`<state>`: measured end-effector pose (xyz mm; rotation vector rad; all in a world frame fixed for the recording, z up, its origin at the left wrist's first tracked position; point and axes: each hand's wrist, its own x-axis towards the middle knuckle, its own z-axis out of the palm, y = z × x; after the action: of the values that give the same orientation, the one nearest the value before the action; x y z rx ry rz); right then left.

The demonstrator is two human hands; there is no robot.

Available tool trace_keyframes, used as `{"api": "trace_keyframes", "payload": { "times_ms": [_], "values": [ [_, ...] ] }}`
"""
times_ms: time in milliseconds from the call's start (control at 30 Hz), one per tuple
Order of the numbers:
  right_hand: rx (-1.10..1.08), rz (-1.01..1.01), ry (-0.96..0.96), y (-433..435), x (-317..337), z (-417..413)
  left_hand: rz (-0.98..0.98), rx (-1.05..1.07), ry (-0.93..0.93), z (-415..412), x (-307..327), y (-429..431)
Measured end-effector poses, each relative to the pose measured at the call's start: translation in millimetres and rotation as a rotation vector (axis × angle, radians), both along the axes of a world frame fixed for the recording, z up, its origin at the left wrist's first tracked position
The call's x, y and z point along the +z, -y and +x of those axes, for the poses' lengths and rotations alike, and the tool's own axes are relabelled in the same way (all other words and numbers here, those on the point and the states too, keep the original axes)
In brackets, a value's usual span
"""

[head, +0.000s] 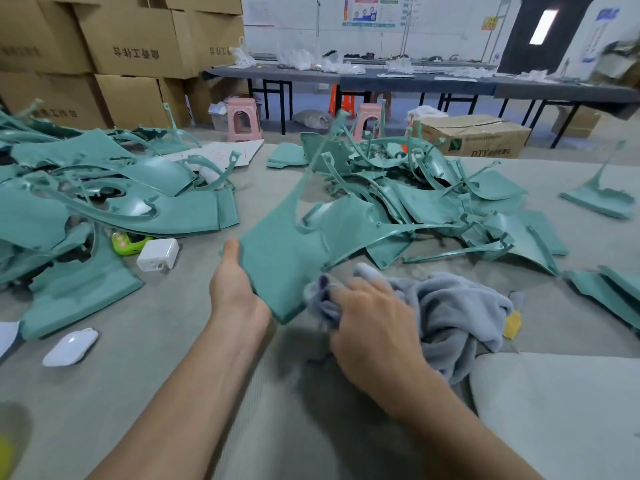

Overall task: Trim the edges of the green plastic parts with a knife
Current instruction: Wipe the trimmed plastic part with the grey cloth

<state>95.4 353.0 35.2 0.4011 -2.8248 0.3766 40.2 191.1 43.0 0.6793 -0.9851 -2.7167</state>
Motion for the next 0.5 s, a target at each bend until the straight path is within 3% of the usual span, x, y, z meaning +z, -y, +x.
{"api": "trace_keyframes", "payload": {
  "times_ms": [67, 133, 267, 300, 367, 433, 500],
  "values": [
    [-0.215, 0.047, 0.065, -12.8, 3.8, -8.8, 0.011, -0.005, -0.006, -0.4, 2.0, 10.0],
    [-0.293, 0.005, 0.09, -22.1, 5.6, -12.7, -0.042, -0.013, -0.018, 1.1, 1.8, 16.1],
    [-0.163, -0.429, -0.216, -19.1, 14.3, 2.6, -0.317, 0.17, -0.106, 9.3, 2.2, -0.9],
    [-0.106, -0.547, -0.191, -15.4, 18.1, 5.2, -0.468, 0.227, -0.191, 15.0, 3.5, -7.2],
    [0.06, -0.946, 0.123, -0.5, 28.2, 9.8, -0.849, 0.194, -0.465, 29.1, 1.5, -18.1],
    [0.194, -1.413, 0.441, 10.6, 37.0, 11.2, -1.232, 0.008, -0.726, 41.9, -6.3, -28.6],
    [0.192, -1.73, 0.597, 7.5, 41.7, 7.6, -1.487, -0.147, -0.881, 46.4, -13.4, -38.1]
  ]
}}
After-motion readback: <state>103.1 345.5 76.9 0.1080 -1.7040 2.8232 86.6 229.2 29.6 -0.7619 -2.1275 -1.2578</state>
